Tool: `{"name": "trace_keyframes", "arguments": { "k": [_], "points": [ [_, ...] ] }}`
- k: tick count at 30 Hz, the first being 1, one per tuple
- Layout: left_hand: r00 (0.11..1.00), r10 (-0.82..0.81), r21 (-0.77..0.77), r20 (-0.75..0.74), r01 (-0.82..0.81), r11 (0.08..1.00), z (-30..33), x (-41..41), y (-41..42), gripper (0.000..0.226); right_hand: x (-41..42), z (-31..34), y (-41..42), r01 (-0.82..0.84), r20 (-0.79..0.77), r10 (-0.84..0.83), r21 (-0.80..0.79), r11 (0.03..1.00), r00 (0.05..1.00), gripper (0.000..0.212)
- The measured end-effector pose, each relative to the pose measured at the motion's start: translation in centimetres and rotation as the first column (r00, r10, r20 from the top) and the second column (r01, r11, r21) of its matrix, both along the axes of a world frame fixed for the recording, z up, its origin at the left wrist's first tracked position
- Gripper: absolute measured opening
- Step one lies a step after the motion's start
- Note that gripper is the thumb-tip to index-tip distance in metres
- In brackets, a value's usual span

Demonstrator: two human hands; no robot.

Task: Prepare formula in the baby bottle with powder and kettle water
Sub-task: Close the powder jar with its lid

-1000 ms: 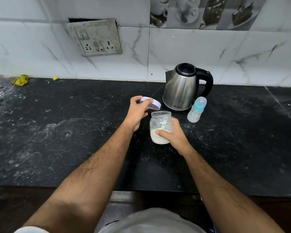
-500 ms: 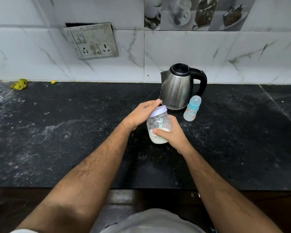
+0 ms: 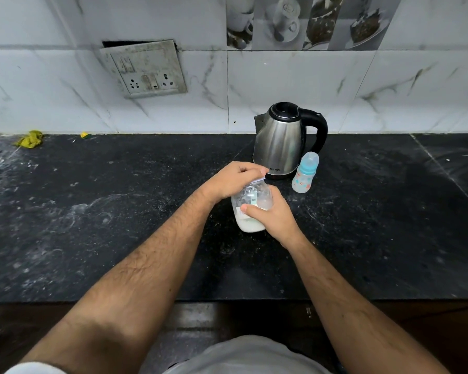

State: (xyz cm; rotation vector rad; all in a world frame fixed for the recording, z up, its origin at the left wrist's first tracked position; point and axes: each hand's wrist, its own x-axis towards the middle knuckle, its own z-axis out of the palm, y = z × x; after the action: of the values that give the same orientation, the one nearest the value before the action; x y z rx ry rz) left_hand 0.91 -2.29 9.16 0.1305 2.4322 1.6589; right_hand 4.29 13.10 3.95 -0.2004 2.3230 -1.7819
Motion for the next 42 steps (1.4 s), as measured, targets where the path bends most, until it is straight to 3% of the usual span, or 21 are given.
{"name": "trace_keyframes", "arguments": {
  "k": [7, 12, 17, 20, 25, 30, 36, 39, 42],
  "points": [
    [0.999, -0.038, -0.018, 0.004, 0.038, 0.999, 0.2, 0.4, -0.1, 0.019, 0.2, 0.9, -0.2, -0.002, -0.005, 0.002, 0.064, 0.998, 1.0, 0.063],
    [0.999, -0.045, 0.008, 0.003, 0.045, 0.999, 0.0, 0.7, -0.4, 0.023, 0.5, 0.9, 0.1, -0.072, 0.114, 0.088, -0.138, 0.988, 0.99, 0.06],
    [0.996, 0.05, 0.044, -0.075, -0.047, 0.998, 0.0, 0.2, -0.6, 0.036, -0.1, 1.2, 0.6, -0.034, 0.109, 0.061, -0.235, 0.971, 0.992, 0.056],
    [0.984, 0.133, 0.024, -0.116, -0.131, 0.991, -0.4, -0.1, -0.9, 0.045, -0.6, 1.3, 0.8, -0.003, 0.076, 0.02, -0.222, 0.975, 0.997, 0.054],
    [0.976, 0.18, -0.019, -0.12, -0.183, 0.983, -1.3, 0.0, -2.3, 0.032, -1.3, 1.1, 2.2, 0.034, 0.023, -0.03, -0.167, 0.985, 0.999, 0.039],
    [0.989, 0.148, 0.108, 0.009, -0.148, 0.983, -0.5, 0.6, -0.9, 0.02, -1.1, 0.3, 2.2, 0.103, 0.017, -0.102, -0.036, 0.994, 0.995, 0.076],
    [0.994, 0.099, -0.066, 0.053, -0.095, 0.993, 0.6, 0.2, 1.7, 0.042, -0.2, 1.3, 1.0, 0.12, -0.098, -0.104, 0.179, 0.977, 0.99, 0.076],
    [0.982, 0.186, -0.07, 0.044, -0.182, 0.981, 0.1, -0.1, 2.2, 0.056, 0.0, 1.4, 0.5, 0.12, -0.119, -0.098, 0.193, 0.974, 0.988, 0.076],
    [0.969, 0.239, -0.066, 0.06, -0.235, 0.97, 0.0, -0.1, 2.2, 0.054, -0.2, 1.4, 0.6, 0.082, -0.054, -0.075, 0.144, 0.986, 0.996, 0.074]
  ]
}}
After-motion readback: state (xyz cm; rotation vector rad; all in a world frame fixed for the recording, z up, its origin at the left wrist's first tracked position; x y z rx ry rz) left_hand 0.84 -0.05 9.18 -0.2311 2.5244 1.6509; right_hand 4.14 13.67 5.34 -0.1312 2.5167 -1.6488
